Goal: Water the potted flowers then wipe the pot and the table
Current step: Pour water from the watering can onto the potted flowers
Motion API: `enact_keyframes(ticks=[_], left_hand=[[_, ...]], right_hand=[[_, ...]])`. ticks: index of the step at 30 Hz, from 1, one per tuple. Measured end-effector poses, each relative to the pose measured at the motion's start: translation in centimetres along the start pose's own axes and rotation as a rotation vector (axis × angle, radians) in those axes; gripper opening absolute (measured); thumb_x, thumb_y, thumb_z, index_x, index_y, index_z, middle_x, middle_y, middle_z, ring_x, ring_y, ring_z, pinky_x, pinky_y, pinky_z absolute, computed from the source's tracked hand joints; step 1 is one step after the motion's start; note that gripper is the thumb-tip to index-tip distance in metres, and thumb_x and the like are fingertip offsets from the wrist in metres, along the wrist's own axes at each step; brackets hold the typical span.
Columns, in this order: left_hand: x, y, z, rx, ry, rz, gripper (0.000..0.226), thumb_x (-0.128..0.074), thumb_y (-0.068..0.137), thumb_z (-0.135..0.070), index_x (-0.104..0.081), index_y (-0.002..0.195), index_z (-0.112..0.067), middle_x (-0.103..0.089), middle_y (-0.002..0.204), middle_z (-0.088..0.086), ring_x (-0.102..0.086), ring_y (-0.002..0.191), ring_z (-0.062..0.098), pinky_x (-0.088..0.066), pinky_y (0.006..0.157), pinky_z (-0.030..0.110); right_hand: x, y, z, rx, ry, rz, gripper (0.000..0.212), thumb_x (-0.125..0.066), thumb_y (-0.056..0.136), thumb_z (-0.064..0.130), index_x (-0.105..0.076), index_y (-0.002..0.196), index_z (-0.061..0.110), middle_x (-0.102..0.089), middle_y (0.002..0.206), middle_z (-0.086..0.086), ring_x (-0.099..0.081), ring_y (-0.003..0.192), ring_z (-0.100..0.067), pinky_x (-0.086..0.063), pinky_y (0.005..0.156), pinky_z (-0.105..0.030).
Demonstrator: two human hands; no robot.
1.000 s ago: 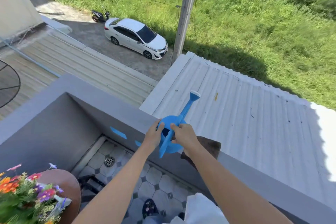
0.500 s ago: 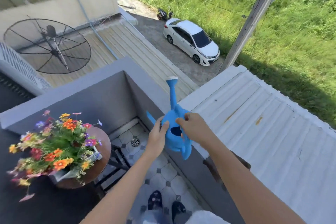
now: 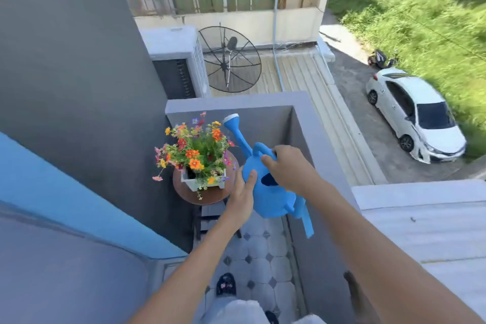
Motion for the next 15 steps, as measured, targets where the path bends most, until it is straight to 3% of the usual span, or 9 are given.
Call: enact_keyframes(ticks=[2, 3, 7, 10, 12, 15], left_hand=[[1.4, -0.5, 0.0, 0.024, -0.006, -0.022, 0.069, -0.037, 0.089, -0.071, -0.022, 0.148, -0.039, -0.038, 0.149, -0.011, -0.039, 0.135, 0.009, -0.037, 0.110, 0.039], [2.1, -0.6, 0.1, 0.025, -0.027, -0.032, 0.067, -0.036, 0.091, -0.068, -0.023, 0.149, -0.036, -0.042, 0.146, -0.006, -0.045, 0.131, 0.012, -0.042, 0.106, 0.041], [4.6, -1.2, -0.3, 0.057, -0.028, -0.031, 0.048, -0.032, 0.099, -0.054, -0.031, 0.142, -0.031, -0.054, 0.126, -0.009, -0.055, 0.109, 0.005, -0.047, 0.084, 0.026], [6.3, -1.3, -0.2, 0.061, -0.031, -0.033, 0.032, -0.030, 0.101, -0.051, -0.033, 0.129, -0.035, -0.054, 0.113, -0.015, -0.053, 0.095, -0.007, -0.042, 0.070, 0.015], [7.3, -1.0, 0.2, 0.086, -0.036, -0.023, 0.031, -0.031, 0.101, -0.052, -0.034, 0.127, -0.035, -0.054, 0.112, -0.015, -0.052, 0.095, -0.007, -0.043, 0.072, 0.016], [8.6, -0.5, 0.7, 0.090, -0.043, 0.002, 0.054, -0.035, 0.093, -0.065, -0.038, 0.133, -0.030, -0.059, 0.121, -0.010, -0.059, 0.106, 0.004, -0.050, 0.089, 0.031]], right_hand=[[-0.7, 0.3, 1.8, 0.033, -0.039, 0.011, 0.034, -0.049, 0.100, 0.027, -0.035, 0.072, 0.011, -0.038, 0.067, -0.005, -0.028, 0.053, -0.018, -0.027, 0.047, -0.029], [-1.0, 0.5, 2.6, 0.041, -0.060, 0.013, 0.034, -0.049, 0.100, 0.027, -0.036, 0.073, 0.010, -0.037, 0.067, -0.005, -0.026, 0.053, -0.018, -0.026, 0.047, -0.029], [-1.8, 1.1, 5.6, 0.074, -0.169, 0.026, 0.045, -0.049, 0.101, 0.030, -0.030, 0.065, 0.011, -0.035, 0.064, -0.003, -0.028, 0.050, -0.018, -0.024, 0.046, -0.030], [-2.6, 1.7, 7.7, 0.082, -0.225, 0.035, 0.048, -0.051, 0.101, 0.030, -0.030, 0.063, 0.010, -0.037, 0.062, -0.005, -0.029, 0.049, -0.020, -0.023, 0.045, -0.031], [-3.3, 2.1, 8.7, 0.079, -0.247, 0.044, 0.048, -0.051, 0.101, 0.029, -0.030, 0.063, 0.010, -0.038, 0.062, -0.006, -0.030, 0.049, -0.020, -0.023, 0.045, -0.030], [-4.1, 2.7, 10.3, 0.072, -0.291, 0.059, 0.047, -0.053, 0.101, 0.030, -0.032, 0.063, 0.011, -0.039, 0.064, -0.006, -0.034, 0.050, -0.020, -0.023, 0.045, -0.030]])
Point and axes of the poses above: each hand's wrist, its own y-axis towards the middle knuckle, its own x-axis out of the back of the hand, z = x × y, the point moved 8 cm from there along y, towards the middle knuckle
